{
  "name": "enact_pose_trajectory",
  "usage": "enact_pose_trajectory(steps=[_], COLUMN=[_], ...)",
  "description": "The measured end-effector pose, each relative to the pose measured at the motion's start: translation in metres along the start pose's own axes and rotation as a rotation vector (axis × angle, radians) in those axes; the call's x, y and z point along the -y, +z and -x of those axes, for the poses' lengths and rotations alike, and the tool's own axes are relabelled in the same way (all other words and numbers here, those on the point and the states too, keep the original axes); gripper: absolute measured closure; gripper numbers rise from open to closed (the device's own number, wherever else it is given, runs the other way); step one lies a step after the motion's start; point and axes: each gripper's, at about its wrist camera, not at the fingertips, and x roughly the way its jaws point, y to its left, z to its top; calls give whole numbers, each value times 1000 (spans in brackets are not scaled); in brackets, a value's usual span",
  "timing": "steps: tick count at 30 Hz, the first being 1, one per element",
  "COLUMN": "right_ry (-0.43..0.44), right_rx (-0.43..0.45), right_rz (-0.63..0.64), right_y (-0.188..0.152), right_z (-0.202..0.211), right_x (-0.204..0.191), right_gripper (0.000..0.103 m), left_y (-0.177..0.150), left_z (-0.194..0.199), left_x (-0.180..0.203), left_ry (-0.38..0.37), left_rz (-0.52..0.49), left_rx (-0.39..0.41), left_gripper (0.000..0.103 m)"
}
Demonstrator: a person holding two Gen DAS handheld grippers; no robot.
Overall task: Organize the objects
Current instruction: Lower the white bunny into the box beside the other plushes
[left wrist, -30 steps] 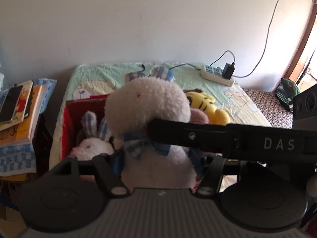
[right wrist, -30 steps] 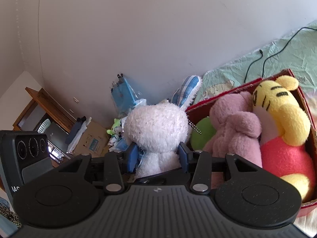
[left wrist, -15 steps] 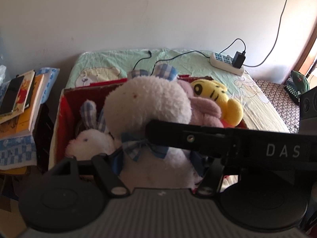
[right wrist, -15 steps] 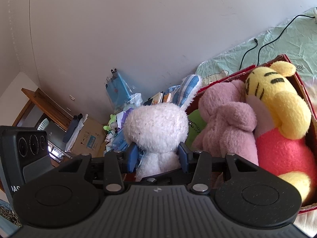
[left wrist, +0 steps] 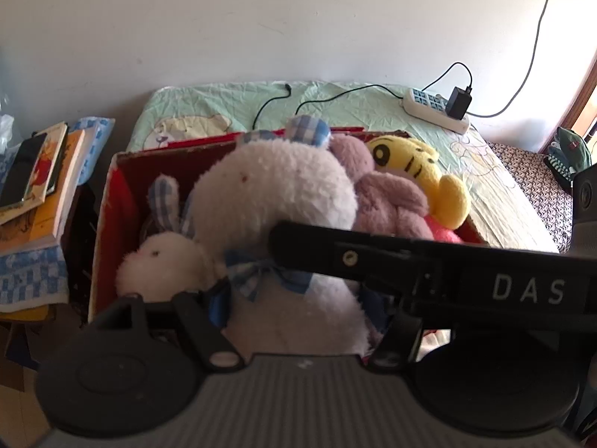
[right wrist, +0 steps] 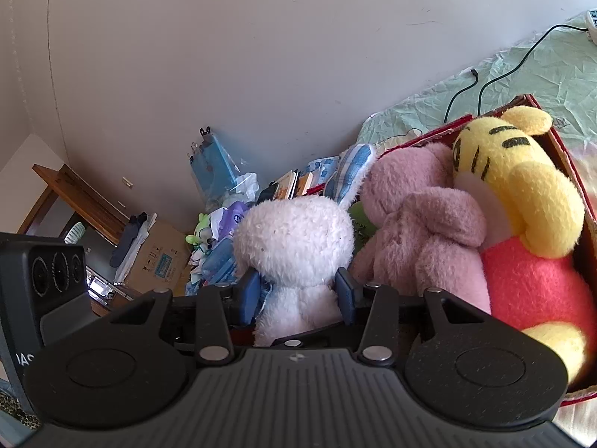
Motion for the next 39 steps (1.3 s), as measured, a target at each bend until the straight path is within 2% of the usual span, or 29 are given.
enact_pose_trajectory(steps=[17, 39], right_ry=[-44, -67], right_rx=[-9, -15], right_rz=[28, 38], right_y=[-2, -3], right_z=[-9, -11], right_x=[1, 2], right_gripper=[58, 59], left_y=[-3, -8], left_z=[-13, -26], left_x=[-5, -9], left_ry=[32, 26], left_rz=[14, 32], left_rx=[-16, -50], left_gripper=[11, 3])
